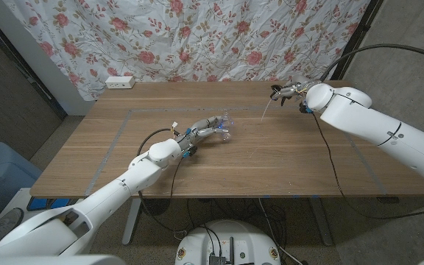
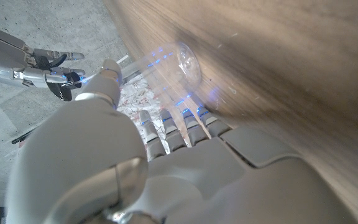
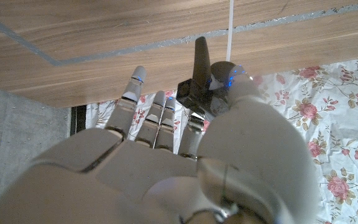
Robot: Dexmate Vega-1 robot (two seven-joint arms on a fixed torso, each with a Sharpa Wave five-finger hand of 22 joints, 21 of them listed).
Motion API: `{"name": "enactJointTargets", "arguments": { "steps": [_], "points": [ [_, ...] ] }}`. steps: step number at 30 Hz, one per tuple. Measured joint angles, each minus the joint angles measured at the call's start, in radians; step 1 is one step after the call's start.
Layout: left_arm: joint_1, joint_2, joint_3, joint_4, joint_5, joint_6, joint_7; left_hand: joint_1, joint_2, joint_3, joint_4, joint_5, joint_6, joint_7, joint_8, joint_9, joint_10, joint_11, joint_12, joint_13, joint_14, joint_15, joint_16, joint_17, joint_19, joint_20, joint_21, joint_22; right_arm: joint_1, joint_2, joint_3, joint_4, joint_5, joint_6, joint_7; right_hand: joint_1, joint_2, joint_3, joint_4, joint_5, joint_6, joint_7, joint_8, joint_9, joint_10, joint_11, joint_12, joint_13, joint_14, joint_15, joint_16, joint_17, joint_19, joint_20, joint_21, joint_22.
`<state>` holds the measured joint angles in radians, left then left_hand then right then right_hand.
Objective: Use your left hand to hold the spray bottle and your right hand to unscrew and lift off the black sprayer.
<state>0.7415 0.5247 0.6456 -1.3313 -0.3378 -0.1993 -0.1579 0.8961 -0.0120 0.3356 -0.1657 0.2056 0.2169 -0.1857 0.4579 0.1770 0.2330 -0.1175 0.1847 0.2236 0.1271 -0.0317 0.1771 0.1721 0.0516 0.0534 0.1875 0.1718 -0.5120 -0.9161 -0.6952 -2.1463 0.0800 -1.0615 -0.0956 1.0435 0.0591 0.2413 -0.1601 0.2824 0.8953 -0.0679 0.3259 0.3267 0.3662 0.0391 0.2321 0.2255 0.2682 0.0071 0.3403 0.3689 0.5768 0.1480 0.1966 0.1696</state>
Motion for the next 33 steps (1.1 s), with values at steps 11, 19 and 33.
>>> {"name": "enactJointTargets", "arguments": {
  "steps": [11,19,33],
  "points": [
    [0.006,0.015,-0.006,-0.01,-0.009,0.007,-0.011,-0.004,-0.012,0.0,0.0,0.0,-0.051,0.045,-0.066,0.0,-0.051,0.036,0.0,-0.024,-0.054,0.012,-0.004,0.0,-0.01,-0.009,0.0,0.0,0.0,0.006,-0.002,0.007,0.009,-0.001,-0.007,0.0,0.0,0.0,0.0,0.0,0.0,0.0,0.003,0.001,0.0,0.0,0.0,0.0,0.0,0.0,0.0,0.0,0.0,0.0,0.0,0.0],
    [0.006,0.022,-0.009,-0.01,-0.017,0.009,-0.024,-0.012,-0.025,0.0,0.0,0.0,-0.094,0.066,-0.112,0.0,-0.095,0.05,0.0,-0.033,-0.097,0.027,-0.004,0.0,-0.021,-0.018,0.0,0.001,0.005,0.012,-0.01,0.017,0.013,-0.002,-0.009,0.0,0.0,0.0,0.0,0.0,0.0,0.0,0.003,0.001,0.0,0.0,0.0,0.0,0.0,0.0,0.0,0.0,0.0,0.0,0.0,0.0],
    [0.001,0.039,-0.023,-0.009,-0.036,0.009,-0.05,-0.066,-0.057,-0.014,0.014,-0.001,-0.166,0.102,-0.21,0.0,-0.207,0.064,0.0,-0.042,-0.225,0.062,-0.004,-0.005,-0.161,-0.035,-0.017,-0.007,-0.001,0.024,-0.008,0.052,0.023,0.024,-0.016,0.0,0.0,0.0,0.0,0.0,0.0,0.0,0.002,0.001,-0.004,-0.004,0.0,0.0,0.0,0.0,0.0,0.0,0.0,0.0,0.0,0.0]
  ]
}}
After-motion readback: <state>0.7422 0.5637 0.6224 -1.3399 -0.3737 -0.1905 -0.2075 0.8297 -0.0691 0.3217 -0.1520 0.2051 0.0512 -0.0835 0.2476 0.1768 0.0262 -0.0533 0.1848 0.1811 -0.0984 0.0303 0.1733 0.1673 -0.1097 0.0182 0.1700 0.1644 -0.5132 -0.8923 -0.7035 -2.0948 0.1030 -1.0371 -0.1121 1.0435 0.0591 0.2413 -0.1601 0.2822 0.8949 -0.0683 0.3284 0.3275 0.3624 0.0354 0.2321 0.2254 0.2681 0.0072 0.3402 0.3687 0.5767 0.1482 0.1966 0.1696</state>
